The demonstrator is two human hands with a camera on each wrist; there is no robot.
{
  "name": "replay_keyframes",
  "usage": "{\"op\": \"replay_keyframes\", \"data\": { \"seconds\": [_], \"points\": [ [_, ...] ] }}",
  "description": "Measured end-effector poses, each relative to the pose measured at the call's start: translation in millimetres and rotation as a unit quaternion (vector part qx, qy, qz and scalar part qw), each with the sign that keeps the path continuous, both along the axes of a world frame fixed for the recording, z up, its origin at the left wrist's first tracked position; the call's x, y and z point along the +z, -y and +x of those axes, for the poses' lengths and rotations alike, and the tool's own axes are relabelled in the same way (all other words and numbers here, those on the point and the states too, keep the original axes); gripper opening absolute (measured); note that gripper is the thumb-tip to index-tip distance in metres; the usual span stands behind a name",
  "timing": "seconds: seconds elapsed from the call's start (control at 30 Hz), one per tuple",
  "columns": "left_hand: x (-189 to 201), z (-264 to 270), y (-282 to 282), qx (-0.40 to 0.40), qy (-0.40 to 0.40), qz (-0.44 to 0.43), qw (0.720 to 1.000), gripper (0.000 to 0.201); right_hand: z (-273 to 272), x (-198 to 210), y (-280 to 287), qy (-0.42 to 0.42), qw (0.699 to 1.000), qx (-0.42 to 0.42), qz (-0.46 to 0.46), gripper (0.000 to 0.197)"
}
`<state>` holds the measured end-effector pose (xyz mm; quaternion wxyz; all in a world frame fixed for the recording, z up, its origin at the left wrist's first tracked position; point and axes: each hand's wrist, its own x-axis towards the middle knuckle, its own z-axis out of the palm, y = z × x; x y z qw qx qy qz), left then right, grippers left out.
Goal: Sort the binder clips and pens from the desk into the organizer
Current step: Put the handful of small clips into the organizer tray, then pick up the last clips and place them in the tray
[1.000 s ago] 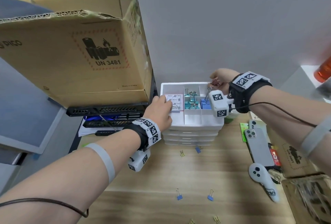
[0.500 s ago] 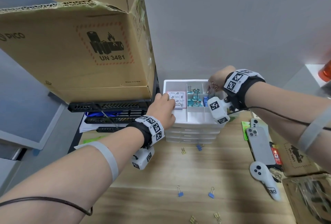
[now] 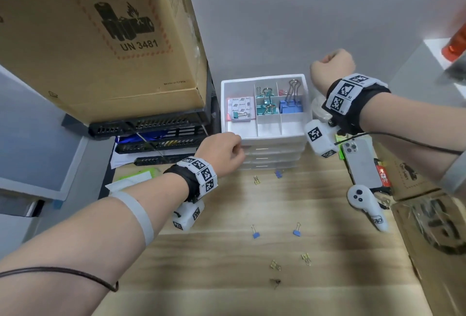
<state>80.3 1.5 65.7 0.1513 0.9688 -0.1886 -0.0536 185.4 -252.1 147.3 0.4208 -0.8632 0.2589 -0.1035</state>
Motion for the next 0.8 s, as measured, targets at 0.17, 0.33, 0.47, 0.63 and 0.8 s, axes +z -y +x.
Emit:
{"op": "replay_keyframes", "data": {
  "seconds": [0.17,0.33,0.47,0.63,0.8],
  "points": [
    [-47.3,-31.8,-4.2,-0.038,-0.128,0.048,0.990,0.017,-50.7,-45.7,23.8,0.023,0.997,-0.053,0.045,0.008],
    [-106.0,-70.8,-0.8,-0.073,-0.236,0.115,0.962,0.011,-111.3,-133.6,43.6,-0.080,0.993,-0.026,0.078,0.002],
    [-142.8,-98.6,10.7,-0.097,-0.244,0.106,0.959,0.018,-166.4,-193.3,49.4,-0.353,0.923,0.153,0.014,0.013],
    [-175.3,-119.5,22.0,-0.082,-0.258,0.085,0.959,0.031,-218.1,-246.2,28.8,-0.463,0.854,0.233,-0.048,0.037],
    [-191.2,-125.6,31.9,-0.075,-0.236,0.079,0.966,0.027,-229.0,-259.6,6.8,-0.407,0.867,0.264,-0.113,0.044]
  ]
}}
